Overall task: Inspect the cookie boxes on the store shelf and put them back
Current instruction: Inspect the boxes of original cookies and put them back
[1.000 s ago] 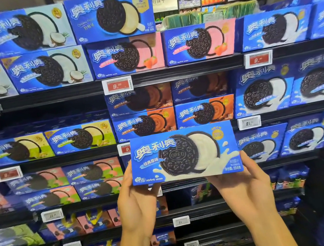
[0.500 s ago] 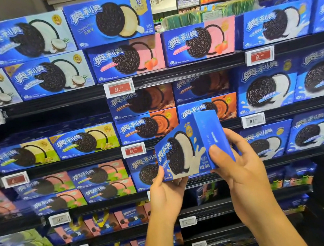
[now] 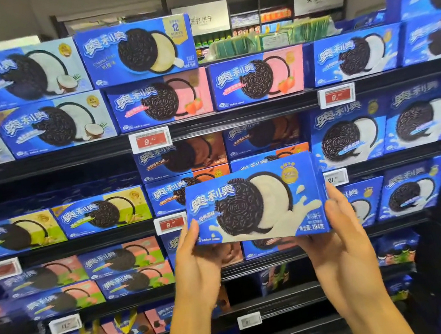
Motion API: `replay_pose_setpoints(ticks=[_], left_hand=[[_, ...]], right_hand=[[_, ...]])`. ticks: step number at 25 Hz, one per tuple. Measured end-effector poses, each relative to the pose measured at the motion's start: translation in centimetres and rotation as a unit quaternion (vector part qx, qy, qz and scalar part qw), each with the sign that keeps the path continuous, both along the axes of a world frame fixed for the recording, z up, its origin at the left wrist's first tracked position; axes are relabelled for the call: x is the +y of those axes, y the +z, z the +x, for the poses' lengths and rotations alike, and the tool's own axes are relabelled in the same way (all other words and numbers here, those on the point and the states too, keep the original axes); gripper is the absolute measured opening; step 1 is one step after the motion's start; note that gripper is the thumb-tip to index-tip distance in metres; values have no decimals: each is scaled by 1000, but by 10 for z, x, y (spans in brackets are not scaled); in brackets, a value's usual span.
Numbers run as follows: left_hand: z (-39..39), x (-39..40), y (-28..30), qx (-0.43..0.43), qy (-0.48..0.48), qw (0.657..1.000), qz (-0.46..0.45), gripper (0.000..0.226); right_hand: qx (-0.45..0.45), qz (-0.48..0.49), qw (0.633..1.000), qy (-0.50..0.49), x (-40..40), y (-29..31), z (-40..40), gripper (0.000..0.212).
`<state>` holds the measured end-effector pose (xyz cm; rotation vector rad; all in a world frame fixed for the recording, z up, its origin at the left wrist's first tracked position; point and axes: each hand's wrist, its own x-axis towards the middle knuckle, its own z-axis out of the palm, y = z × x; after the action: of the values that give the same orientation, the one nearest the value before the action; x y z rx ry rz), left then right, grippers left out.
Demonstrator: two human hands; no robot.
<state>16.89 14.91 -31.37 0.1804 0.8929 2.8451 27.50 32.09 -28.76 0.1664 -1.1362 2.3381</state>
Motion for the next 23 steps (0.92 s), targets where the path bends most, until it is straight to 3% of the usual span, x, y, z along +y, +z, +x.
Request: replay_pose_setpoints(ticks=[5,9,12,15,18,23], left_hand=[[16,11,31,80,103,991,-34,55],[25,32,50,130,169,970,-115,47],[34,49,57,169,154,968,-106,37],[42,68,65,202,122,964,-123,36],[52,95,71,252,110,943,-190,38],[69,134,75,318,143,884,-313,45]], right_hand=[[8,-32,999,-4,20,0,-16,47],[-31,-53,998,-23,45,-7,-30,47],[-57,-85,995,-7,61,-13,-38,48],[-102,-164,980,36,76,-28,-49,29],[-140,-244,955,98,84,-38,-57,38],[-173,-278,931,162,81,-52,-60,61]])
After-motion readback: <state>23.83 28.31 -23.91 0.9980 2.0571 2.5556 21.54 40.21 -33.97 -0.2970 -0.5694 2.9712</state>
